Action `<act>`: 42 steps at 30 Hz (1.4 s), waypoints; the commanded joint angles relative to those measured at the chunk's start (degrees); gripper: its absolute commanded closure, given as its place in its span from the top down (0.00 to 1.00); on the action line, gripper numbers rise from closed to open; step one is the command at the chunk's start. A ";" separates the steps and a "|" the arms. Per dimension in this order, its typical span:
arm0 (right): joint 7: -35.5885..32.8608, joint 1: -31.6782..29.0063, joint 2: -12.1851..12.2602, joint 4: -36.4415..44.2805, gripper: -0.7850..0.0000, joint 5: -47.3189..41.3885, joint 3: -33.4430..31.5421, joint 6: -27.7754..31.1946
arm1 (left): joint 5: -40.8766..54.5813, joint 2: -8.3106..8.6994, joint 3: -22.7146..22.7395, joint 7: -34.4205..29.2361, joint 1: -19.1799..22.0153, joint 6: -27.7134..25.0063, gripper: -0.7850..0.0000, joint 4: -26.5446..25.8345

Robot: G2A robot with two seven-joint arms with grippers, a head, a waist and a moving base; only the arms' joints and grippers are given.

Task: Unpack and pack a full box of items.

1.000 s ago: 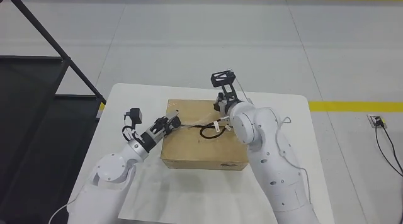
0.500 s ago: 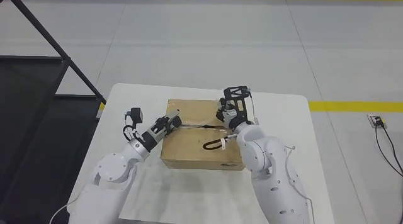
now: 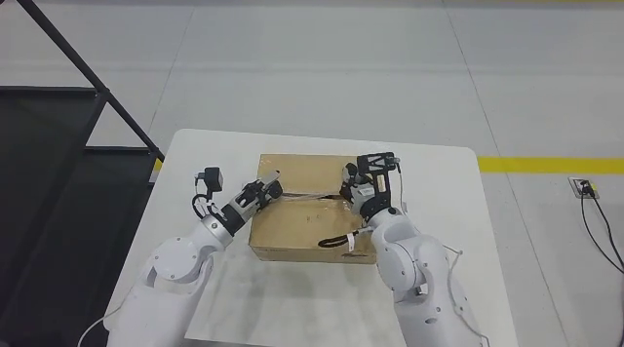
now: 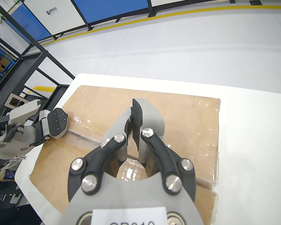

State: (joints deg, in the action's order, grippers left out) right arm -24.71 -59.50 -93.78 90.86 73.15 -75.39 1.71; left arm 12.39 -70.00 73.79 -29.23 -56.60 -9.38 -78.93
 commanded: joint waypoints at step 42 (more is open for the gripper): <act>7.81 -2.85 1.64 -0.58 0.26 0.75 2.04 -1.70 | -2.98 -1.25 -5.08 0.00 3.41 6.29 0.64 -1.04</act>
State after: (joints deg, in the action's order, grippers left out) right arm -16.80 -62.34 -92.17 90.24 73.82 -73.43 0.12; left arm 9.49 -71.24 68.69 -29.27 -53.16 -3.02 -80.07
